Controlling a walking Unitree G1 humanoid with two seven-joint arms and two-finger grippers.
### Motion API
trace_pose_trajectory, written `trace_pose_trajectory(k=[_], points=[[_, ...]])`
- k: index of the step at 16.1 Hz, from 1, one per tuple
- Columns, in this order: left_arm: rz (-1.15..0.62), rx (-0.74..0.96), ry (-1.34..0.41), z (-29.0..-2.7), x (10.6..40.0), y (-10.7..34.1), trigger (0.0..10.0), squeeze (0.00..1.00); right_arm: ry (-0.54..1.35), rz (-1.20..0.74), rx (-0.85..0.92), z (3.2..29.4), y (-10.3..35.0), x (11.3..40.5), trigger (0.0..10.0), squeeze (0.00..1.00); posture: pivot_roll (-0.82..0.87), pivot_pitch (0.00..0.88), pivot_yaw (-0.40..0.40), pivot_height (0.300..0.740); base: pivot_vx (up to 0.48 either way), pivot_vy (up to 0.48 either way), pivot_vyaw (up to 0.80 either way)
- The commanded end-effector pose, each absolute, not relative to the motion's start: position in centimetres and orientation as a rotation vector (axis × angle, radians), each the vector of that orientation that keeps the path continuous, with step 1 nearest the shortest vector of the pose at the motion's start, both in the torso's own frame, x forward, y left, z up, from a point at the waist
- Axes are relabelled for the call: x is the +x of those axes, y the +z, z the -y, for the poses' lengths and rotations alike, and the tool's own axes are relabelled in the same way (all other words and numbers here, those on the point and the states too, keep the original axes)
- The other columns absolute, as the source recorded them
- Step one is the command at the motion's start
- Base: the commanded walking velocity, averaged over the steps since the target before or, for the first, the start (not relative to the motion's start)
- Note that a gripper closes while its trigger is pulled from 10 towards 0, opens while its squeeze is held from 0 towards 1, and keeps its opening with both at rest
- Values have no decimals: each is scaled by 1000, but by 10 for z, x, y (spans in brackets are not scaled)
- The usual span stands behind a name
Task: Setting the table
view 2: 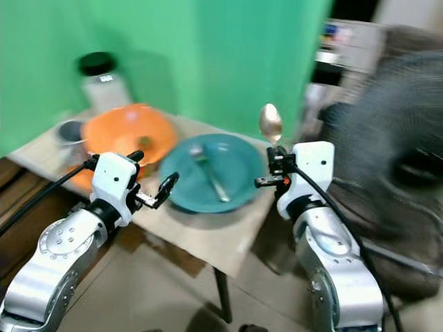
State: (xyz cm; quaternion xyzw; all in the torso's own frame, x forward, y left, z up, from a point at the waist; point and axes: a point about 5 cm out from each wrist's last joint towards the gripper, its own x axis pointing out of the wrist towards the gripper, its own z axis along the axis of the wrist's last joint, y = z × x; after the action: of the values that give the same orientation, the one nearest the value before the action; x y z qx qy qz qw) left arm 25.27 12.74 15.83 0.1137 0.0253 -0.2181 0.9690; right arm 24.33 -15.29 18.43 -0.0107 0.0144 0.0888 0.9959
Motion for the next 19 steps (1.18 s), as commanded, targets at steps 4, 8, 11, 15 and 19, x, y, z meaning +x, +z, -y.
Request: trace_pose_trajectory(k=[4, 8, 11, 15, 19], points=[[-32, 229, -234, -152, 263, 161, 10000, 0, 210, 12, -129, 149, 190, 256, 10000, 0, 98, 0, 7, 740, 0, 0, -200], [-25, 209, -183, -149, 257, 159, 10000, 0, 268, -16, -137, 153, 185, 261, 10000, 0, 152, 0, -103, 740, 0, 0, 0], [-24, 200, -141, -152, 248, 159, 10000, 0, 310, -46, -139, 149, 180, 267, 10000, 0, 185, 0, -145, 740, 0, 0, -800], [-41, 223, -219, -143, 253, 157, 10000, 0, 221, -79, -87, 156, 174, 262, 10000, 0, 130, 0, -52, 740, 0, 0, 0], [-48, 217, -275, -138, 260, 155, 10000, 0, 126, -88, -83, 167, 174, 247, 10000, 0, 56, 0, 37, 740, 0, 0, -200]])
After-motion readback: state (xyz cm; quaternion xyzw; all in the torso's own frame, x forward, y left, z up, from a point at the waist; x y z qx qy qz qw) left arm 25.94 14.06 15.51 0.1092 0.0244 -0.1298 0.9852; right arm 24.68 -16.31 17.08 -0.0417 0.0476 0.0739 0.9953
